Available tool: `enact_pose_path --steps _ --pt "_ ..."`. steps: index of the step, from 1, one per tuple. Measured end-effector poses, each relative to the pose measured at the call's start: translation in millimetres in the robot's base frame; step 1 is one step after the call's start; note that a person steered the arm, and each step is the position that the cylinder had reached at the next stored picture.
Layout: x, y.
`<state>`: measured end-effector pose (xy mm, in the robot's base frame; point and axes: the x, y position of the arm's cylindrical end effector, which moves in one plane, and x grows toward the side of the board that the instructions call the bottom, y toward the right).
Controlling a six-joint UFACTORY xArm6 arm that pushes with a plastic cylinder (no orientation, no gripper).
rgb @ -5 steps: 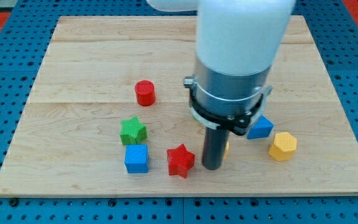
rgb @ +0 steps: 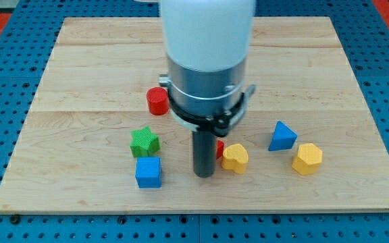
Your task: Move the red blocks towards the top of the green star
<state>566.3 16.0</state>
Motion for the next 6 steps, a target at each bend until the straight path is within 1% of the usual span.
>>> enact_pose_path --steps 1,2,3,5,6 --pt "5 33" --pt "-30 25" --pt "-67 -12" --pt "-24 -26" --pt "-73 -55"
